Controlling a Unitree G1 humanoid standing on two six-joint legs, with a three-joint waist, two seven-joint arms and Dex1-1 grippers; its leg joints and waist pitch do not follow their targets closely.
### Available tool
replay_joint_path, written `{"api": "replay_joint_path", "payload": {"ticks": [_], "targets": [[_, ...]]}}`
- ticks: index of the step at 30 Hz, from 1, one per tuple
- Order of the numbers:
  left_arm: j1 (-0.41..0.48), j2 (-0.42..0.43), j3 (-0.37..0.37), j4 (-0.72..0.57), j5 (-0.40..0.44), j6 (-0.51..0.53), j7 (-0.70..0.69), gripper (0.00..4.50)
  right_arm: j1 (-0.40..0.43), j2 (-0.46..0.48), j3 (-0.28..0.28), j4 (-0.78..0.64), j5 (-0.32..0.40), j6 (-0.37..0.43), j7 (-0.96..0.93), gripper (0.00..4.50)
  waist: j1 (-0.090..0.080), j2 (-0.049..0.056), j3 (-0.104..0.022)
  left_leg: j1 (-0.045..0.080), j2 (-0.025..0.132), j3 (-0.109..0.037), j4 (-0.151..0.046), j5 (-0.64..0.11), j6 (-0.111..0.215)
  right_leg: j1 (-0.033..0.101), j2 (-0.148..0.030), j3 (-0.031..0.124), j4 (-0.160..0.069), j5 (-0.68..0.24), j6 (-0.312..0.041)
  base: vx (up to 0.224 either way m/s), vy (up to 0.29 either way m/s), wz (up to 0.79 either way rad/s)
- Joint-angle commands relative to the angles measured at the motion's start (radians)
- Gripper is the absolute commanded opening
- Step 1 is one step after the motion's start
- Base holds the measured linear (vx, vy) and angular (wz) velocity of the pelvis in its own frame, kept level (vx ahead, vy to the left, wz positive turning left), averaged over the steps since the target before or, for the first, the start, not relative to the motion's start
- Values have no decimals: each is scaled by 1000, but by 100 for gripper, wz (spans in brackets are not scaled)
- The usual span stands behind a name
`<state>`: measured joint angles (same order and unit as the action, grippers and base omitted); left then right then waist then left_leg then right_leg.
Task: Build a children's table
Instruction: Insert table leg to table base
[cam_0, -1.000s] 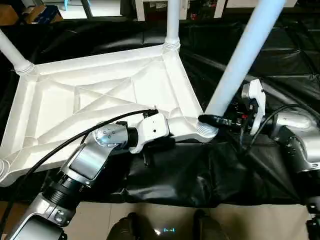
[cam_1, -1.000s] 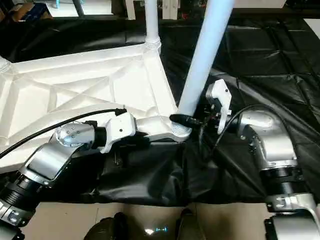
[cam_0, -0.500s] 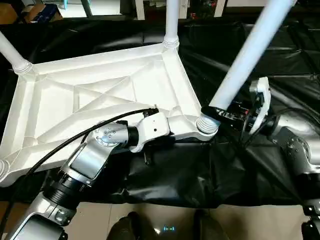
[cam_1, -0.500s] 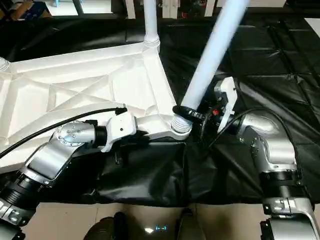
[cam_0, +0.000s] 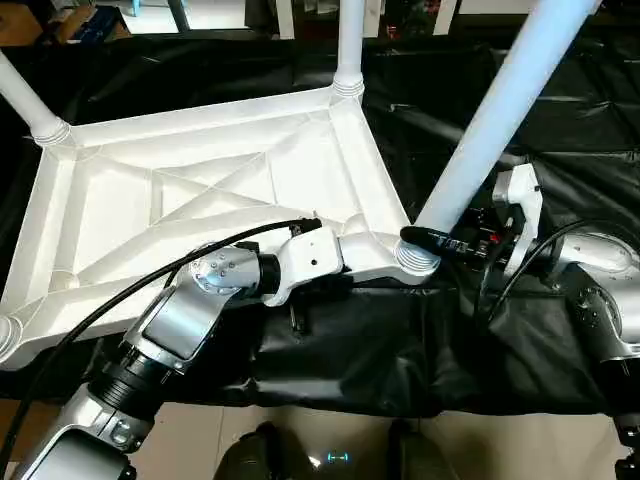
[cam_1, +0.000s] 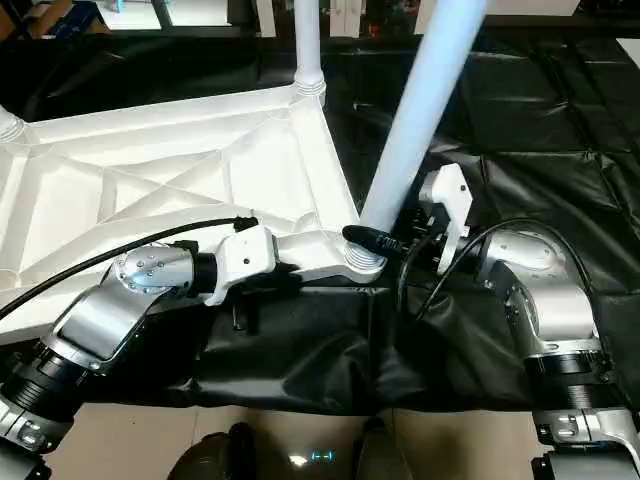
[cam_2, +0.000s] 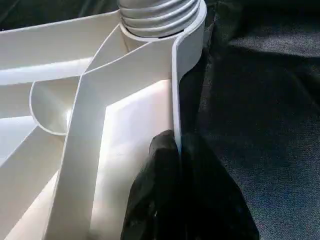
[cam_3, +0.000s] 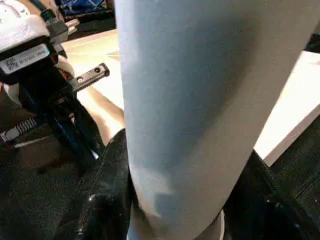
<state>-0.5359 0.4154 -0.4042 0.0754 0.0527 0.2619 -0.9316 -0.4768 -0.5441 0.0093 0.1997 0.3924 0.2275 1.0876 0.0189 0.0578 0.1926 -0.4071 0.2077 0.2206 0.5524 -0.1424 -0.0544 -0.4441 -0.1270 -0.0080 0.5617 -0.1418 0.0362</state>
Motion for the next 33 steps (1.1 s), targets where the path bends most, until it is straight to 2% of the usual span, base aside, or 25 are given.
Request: {"api": "replay_joint_path", "payload": {"ticks": [1,5,9,14,21,23,28,31,33], "targets": [[33,15,-21,27,24,18,-1,0,21,-15,22,-23,-40,-38,6,189,3,-22,-79,29,6,-2,-50,-156,135,49,11,0,-36,-121,-300,0,0,0],[33,16,-21,25,24,20,-1,0,41,-19,31,-48,-46,-47,13,189,4,-22,-80,29,5,-2,-48,-134,148,51,12,-1,-32,-86,-306,0,0,0],[31,16,-20,25,24,21,-1,0,63,-26,35,-53,-54,-65,21,189,5,-21,-78,30,6,-2,-49,-151,148,50,11,0,-35,-102,-305,0,0,0],[30,16,-20,29,24,19,-2,0,85,-21,38,-71,-38,-48,38,189,10,-21,-78,30,6,-2,-49,-149,149,51,12,0,-34,-96,-304,0,0,0],[28,15,-21,32,24,18,-3,0,91,-25,117,-105,-44,-16,99,189,12,-20,-76,32,7,-3,-51,-166,139,49,10,1,-36,-123,-299,0,0,0],[28,15,-22,31,24,18,-3,0,86,-24,127,-100,-50,-14,105,189,11,-18,-73,31,6,-3,-52,-176,133,48,10,1,-38,-135,-296,0,0,0],[29,13,-21,28,25,22,-5,0,51,-20,154,-54,-88,-20,112,189,10,-22,-74,32,6,-3,-52,-178,129,49,11,0,-38,-142,-293,0,0,0],[30,12,-21,26,24,23,-5,0,31,-6,147,-11,-91,-18,97,189,7,-21,-71,32,6,-4,-55,-207,120,47,8,0,-43,-187,-288,0,0,0],[30,12,-21,26,23,24,-4,0,12,26,109,51,-67,-2,62,189,6,-21,-71,33,7,-4,-56,-218,114,45,8,1,-44,-202,-284,0,0,0]]}}
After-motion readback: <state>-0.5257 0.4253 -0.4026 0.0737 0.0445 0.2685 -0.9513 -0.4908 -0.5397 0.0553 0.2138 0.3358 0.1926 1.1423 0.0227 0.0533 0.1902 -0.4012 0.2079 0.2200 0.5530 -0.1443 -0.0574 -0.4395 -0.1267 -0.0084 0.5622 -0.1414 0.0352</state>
